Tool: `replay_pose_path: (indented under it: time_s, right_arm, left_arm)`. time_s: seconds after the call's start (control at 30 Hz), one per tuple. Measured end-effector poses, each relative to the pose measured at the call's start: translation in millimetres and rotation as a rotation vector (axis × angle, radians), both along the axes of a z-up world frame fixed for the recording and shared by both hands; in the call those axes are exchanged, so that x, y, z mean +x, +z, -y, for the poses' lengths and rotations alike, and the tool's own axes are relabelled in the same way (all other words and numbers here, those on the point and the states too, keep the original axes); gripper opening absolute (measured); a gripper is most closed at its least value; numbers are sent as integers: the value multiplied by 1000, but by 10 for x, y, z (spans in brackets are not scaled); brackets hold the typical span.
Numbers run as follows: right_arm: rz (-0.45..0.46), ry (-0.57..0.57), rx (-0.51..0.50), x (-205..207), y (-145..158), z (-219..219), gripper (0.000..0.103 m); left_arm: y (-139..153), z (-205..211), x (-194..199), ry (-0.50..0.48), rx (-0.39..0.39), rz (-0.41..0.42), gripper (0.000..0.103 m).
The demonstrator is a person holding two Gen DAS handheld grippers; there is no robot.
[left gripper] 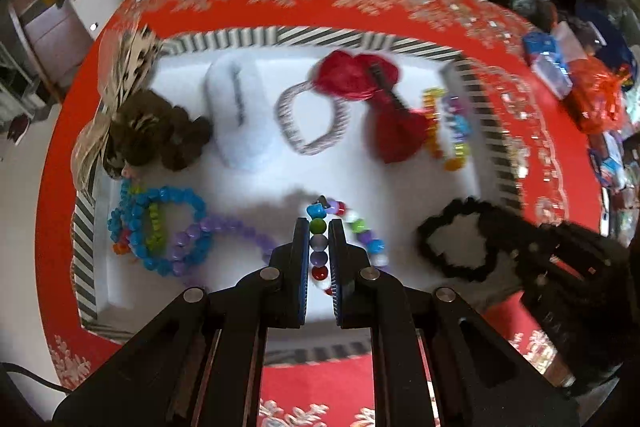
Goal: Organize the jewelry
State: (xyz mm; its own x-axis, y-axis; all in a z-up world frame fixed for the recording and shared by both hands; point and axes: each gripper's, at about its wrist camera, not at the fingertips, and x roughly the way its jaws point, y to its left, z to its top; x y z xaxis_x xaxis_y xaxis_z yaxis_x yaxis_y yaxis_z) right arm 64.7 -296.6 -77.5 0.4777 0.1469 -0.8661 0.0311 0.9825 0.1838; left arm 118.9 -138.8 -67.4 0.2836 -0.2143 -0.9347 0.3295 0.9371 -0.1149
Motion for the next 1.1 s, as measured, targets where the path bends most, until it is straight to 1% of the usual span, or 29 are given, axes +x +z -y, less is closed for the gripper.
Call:
replay_pose_path:
  time_s: [0.1,0.13,0.17,0.2,0.23,0.3,0.37,0.53,0.67,0.87,1.1]
  right_arm:
    - [2,1,-13,70,-31,11,9]
    - [2,4,-19,82,-33,13,13]
    - [5,7,-22,94,-33,14,20]
    - [8,9,-22,94,-25,10,26]
    - [15,11,-22,82,-10,9,34]
    - [28,13,-23,61,31,-8,35]
    - [38,13,-21,30,84,-34,35]
    - [104,-15,17,-165,321,-74,35]
    - [141,-59,52,-337,448,-130,40]
    - [183,-90,53,-519,594,-247,42]
    - [204,-85,37,-657,699,-392,43]
  left_arm:
    - [-63,-72,41,16,12,-2,8]
    - [-68,-88,52,21,18,-2,10]
    - [-72,-99,62,23,22,-3,12]
    - [-78,-112,69,22,25,-8,21]
    - [-76,-128,68,24,29,-10,33]
    - [-58,-158,49,29,26,-3,42]
    - [-36,-168,36,31,29,1,43]
    - [80,-239,-75,54,44,24,45]
    - [210,-325,-207,73,62,66,45]
    - [444,-446,-438,109,80,151,45]
    - [648,-559,-663,143,66,216,45]
